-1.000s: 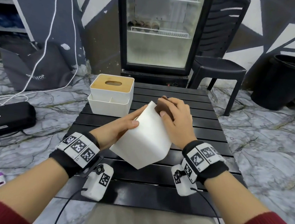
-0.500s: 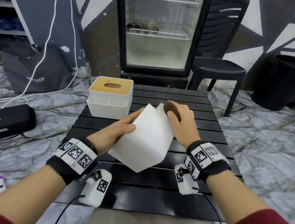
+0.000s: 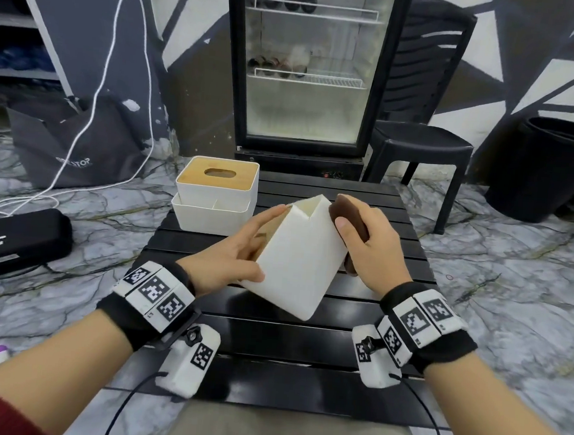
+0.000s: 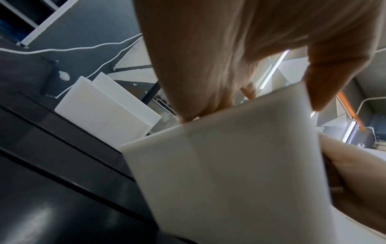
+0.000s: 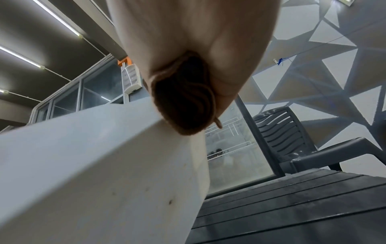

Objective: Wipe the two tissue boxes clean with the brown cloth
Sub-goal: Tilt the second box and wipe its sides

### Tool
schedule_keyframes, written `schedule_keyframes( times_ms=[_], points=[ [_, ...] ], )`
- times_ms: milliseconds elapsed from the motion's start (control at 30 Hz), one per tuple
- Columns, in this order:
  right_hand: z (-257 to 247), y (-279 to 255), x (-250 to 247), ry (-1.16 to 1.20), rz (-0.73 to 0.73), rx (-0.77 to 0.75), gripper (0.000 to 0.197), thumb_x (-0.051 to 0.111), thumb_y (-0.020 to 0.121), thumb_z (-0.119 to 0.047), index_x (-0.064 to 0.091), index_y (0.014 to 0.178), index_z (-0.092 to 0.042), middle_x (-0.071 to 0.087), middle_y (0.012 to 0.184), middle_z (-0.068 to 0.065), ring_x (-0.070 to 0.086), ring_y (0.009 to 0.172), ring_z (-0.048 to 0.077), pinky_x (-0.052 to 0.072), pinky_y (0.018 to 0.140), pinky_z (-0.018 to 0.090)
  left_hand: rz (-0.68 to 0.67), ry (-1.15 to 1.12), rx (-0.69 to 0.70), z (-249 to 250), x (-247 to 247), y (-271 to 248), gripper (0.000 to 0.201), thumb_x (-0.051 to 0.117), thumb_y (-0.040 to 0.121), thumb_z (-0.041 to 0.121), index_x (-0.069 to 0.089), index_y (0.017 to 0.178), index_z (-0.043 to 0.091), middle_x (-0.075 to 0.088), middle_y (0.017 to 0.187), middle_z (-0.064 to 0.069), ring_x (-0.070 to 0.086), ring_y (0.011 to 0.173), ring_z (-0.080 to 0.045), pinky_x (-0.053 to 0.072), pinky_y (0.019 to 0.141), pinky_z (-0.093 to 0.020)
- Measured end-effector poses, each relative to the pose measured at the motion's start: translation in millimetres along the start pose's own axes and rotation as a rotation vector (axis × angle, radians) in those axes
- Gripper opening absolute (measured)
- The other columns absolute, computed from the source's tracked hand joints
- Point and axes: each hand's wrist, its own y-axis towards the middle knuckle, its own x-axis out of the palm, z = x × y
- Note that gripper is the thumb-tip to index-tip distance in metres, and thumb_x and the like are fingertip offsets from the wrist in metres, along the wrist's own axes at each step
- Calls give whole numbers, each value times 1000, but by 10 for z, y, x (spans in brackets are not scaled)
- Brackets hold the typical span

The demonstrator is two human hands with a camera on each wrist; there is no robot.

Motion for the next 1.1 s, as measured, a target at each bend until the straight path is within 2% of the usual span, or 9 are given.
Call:
schedule_keyframes(
  times_ms=[100,233,367,467,567,733,867,967,1100],
  points=[
    [-11,-58,-53,-15,15,-64,38,51,91,-23,48,128,-31,50,105,-6,48,94,6,38,76,5,-20,104,1,-3,32,51,100,52,63,-4,13,135,55,45,138,-5,53,116,-13,47,90,-24],
    [21,-181,-80,-30,-7,-122,39,54,90,-18,50,127,-29,52,111,-4,45,95,-7,28,82,-3,10,153,-14,-76,107,76,105,61,67,4,1,141,50,39,142,4,47,124,-10,44,98,-22],
    [31,-320,-79,-30,-39,-199,38,57,88,-15,52,125,-25,53,111,2,48,102,5,29,88,1,154,-53,-27,-84,147,115,81,67,71,27,22,135,48,63,116,23,64,102,-4,52,77,-19],
    [5,-425,-45,-27,-85,-238,38,55,85,-22,53,122,-29,47,110,-2,45,101,2,29,90,2,191,-101,-35,-69,157,118,72,63,74,44,30,138,46,66,115,17,66,101,-10,54,79,-25],
    [2,-532,9,-48,-181,-269,38,57,86,-23,53,123,-28,42,116,-4,40,104,-6,26,93,1,213,-110,-32,-153,160,84,64,53,83,42,28,142,45,61,126,12,63,108,-13,53,85,-29],
    [4,-672,110,-50,-241,-291,40,55,87,-25,51,126,-30,36,117,-15,33,110,-15,25,95,2,242,-92,-58,-291,103,56,67,59,86,41,25,144,46,54,136,11,59,115,-15,46,97,-37],
    [-34,-708,151,-67,-241,-291,40,53,87,-30,50,127,-32,38,120,-15,39,116,2,29,100,12,253,-75,-70,-378,33,46,60,53,92,22,29,144,41,55,135,8,59,114,-14,47,90,-30],
    [-52,-740,161,-79,-250,-300,40,53,87,-33,49,127,-35,39,121,-15,42,117,9,33,102,22,229,-71,-76,-393,4,33,67,57,83,24,32,144,37,56,134,7,58,117,-16,45,90,-29],
    [-34,-740,150,-63,-234,-284,38,52,88,-34,50,126,-36,41,120,-17,42,117,9,34,101,23,183,-42,-82,-393,-41,31,72,63,77,30,34,142,41,58,131,9,57,117,-17,42,97,-35]
  ],
)
